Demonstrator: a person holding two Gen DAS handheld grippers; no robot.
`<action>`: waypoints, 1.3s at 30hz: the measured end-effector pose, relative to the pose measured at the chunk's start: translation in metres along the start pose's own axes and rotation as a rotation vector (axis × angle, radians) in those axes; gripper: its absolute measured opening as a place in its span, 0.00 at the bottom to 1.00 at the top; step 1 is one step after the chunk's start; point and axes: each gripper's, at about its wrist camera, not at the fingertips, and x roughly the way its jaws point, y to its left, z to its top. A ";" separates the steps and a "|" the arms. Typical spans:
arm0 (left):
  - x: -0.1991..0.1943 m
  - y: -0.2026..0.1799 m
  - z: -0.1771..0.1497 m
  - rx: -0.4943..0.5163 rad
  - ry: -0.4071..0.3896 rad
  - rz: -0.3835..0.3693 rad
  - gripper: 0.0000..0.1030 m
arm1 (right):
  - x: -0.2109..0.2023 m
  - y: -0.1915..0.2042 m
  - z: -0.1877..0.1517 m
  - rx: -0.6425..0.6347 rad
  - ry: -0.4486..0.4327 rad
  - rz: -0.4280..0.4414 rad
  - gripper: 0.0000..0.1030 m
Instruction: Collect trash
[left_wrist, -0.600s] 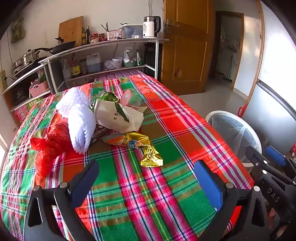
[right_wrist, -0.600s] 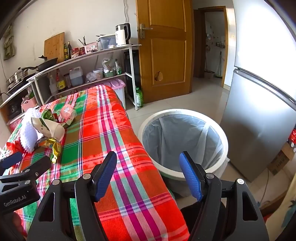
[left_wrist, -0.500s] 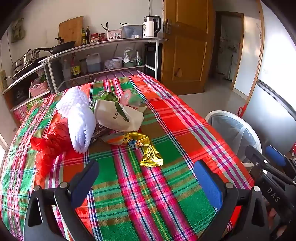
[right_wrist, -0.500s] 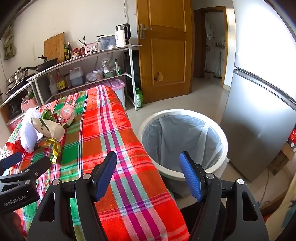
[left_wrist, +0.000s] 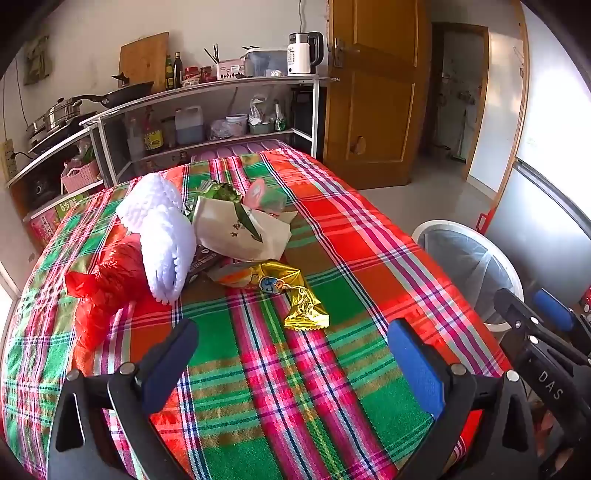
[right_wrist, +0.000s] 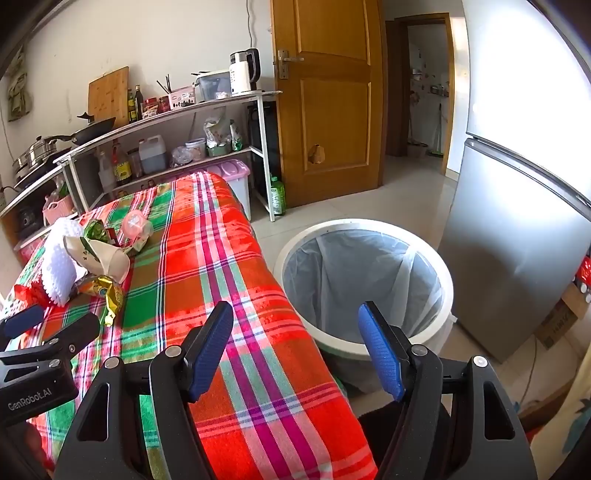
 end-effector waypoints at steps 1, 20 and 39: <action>0.000 0.000 0.000 -0.001 -0.001 0.001 1.00 | -0.003 -0.001 -0.003 0.000 -0.007 0.000 0.68; 0.000 0.002 0.002 -0.004 0.003 0.000 1.00 | -0.006 -0.003 -0.002 0.001 -0.009 -0.008 0.68; 0.000 0.005 0.001 -0.007 0.004 0.002 1.00 | -0.005 -0.003 -0.003 0.002 -0.006 -0.010 0.68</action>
